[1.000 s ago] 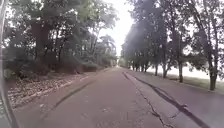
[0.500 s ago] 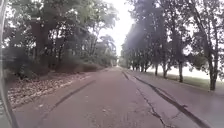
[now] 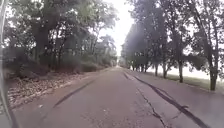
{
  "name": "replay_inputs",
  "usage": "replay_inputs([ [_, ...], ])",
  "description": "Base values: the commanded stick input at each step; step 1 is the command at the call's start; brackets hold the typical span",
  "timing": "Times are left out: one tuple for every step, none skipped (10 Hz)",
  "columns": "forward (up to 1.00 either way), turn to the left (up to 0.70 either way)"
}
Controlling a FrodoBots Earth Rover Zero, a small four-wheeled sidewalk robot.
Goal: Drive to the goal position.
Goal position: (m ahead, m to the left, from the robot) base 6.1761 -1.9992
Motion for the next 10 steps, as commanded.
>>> replay_inputs([
  [0.07, 0.00],
  [0.07, 0.00],
  [0.07, 0.00],
  [0.07, 0.00],
  [0.07, 0.00],
  [0.07, 0.00],
  [0.07, 0.00],
  [0.07, 0.00],
  [0.07, 0.00],
  [0.07, 0.00],
])
